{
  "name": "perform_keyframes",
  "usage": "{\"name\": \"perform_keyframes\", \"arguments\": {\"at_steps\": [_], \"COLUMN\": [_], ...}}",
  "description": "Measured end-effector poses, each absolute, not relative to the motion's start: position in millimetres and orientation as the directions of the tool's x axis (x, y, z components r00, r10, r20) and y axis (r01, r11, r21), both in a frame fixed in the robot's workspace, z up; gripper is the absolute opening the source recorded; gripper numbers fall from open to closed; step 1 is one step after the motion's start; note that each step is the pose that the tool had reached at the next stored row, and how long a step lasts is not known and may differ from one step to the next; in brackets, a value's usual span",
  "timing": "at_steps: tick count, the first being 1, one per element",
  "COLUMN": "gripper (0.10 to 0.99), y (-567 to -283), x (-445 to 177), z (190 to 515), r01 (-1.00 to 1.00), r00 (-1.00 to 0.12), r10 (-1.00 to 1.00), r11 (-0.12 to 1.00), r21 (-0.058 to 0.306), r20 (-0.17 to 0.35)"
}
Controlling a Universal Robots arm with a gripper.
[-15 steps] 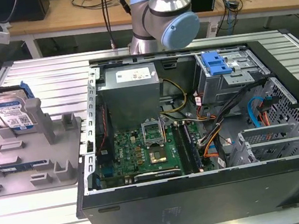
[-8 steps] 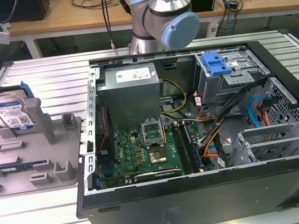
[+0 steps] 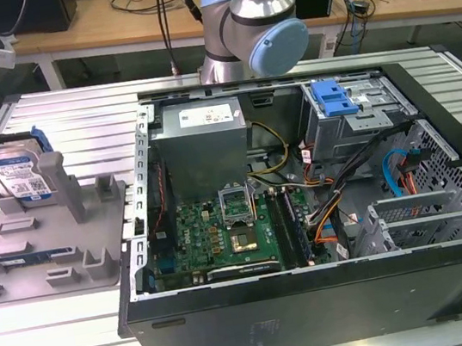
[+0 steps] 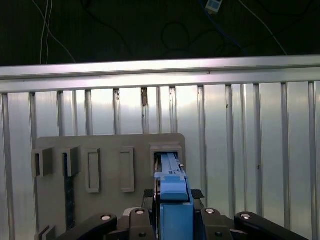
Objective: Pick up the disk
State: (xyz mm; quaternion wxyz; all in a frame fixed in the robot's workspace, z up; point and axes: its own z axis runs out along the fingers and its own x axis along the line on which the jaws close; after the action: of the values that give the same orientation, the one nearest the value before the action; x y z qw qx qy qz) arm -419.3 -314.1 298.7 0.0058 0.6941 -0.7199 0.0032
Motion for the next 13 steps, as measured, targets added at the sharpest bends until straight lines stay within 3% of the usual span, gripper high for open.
{"name": "perform_keyframes", "arguments": {"at_steps": [13], "gripper": [0.369], "y": [-314.1], "x": [-419.2], "z": [300.5], "r01": [-1.0], "r00": [-0.031], "r10": [-0.999], "r11": [0.031], "r21": [0.003], "r20": [0.015]}}
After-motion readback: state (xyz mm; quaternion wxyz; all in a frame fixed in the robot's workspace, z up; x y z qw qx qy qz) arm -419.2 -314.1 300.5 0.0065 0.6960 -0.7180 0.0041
